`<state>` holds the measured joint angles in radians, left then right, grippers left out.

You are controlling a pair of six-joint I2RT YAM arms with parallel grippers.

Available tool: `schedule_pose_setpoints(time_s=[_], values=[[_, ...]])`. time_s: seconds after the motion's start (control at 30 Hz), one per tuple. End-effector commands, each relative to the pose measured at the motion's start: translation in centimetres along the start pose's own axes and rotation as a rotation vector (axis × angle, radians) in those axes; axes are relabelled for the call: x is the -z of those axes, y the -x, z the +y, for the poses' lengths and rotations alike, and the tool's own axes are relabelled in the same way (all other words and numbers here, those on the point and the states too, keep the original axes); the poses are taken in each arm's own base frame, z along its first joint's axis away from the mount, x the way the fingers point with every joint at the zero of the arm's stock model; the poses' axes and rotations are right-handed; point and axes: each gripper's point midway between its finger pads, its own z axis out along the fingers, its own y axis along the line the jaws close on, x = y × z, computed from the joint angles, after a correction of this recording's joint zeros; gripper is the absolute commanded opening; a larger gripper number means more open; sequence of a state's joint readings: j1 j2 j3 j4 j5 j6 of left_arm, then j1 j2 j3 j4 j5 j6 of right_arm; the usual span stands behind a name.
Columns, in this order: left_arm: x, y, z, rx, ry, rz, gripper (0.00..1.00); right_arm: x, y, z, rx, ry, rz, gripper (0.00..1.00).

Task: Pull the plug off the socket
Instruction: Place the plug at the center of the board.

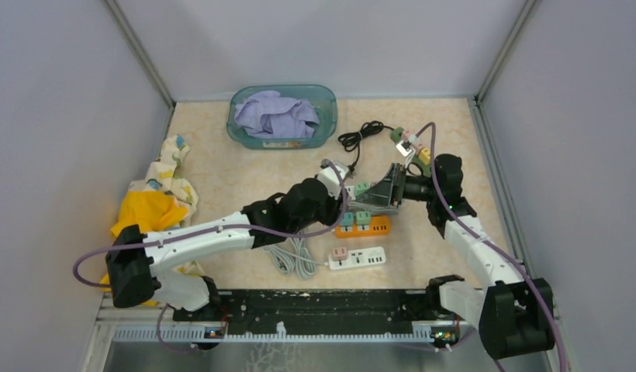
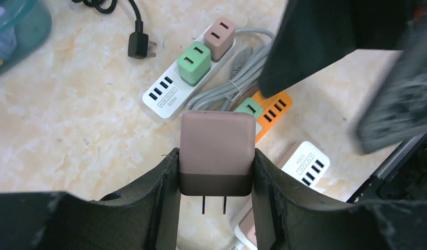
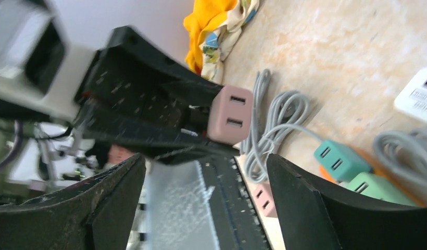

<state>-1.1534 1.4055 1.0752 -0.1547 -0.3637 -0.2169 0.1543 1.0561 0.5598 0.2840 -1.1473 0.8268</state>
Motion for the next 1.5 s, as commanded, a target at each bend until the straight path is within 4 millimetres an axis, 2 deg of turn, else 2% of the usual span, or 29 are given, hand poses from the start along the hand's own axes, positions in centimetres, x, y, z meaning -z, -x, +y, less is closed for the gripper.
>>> schedule_pose_setpoints(time_s=[0.0,0.13,0.3,0.37,0.53,0.67,0.83,0.93,1.1,1.2,1.33,1.43,1.47], values=[[0.8,0.4,2.3,0.202,-0.07,-0.068,0.0,0.9,2.0,1.9,0.343,-0.007,-0.013,0.88],[0.9,-1.3,6.8,0.374,-0.1,-0.091,0.0,1.4,1.5,1.6,0.48,-0.017,0.003,0.88],[0.6,-3.9,13.9,0.52,0.029,-0.103,0.0,1.6,1.9,0.7,0.535,-0.074,-0.003,0.88],[0.2,-5.4,17.7,0.589,0.125,-0.091,0.0,1.6,1.9,0.4,0.536,-0.087,-0.003,0.88],[-0.7,-10.2,25.2,0.738,0.414,-0.019,0.0,1.6,1.9,-0.1,0.536,-0.097,-0.001,0.87],[-0.9,-12.3,30.0,0.817,0.655,0.022,0.04,1.6,1.9,-0.2,0.532,-0.098,0.003,0.87],[-1.2,-13.3,33.7,0.884,0.785,0.059,0.07,1.6,1.9,-0.3,0.531,-0.101,0.004,0.87],[-1.0,-14.3,35.9,0.932,0.869,0.081,0.18,1.6,2.0,-0.4,0.531,-0.105,0.002,0.87],[-1.8,-16.3,37.9,1.008,0.898,0.188,0.31,1.6,2.0,-0.4,0.528,-0.107,0.002,0.87],[-2.1,-16.8,38.5,1.045,0.896,0.238,0.47,1.7,2.1,-0.5,0.529,-0.109,0.0,0.87],[-1.5,-16.7,38.8,1.054,0.927,0.238,0.84,1.8,2.2,-0.5,0.528,-0.111,-0.002,0.87],[-0.5,-16.3,38.7,1.053,0.947,0.23,0.97,1.8,2.2,-0.5,0.529,-0.113,-0.003,0.87],[-0.3,-16.1,38.5,1.052,0.942,0.227,0.97,1.8,2.2,-0.5,0.529,-0.113,-0.003,0.87]])
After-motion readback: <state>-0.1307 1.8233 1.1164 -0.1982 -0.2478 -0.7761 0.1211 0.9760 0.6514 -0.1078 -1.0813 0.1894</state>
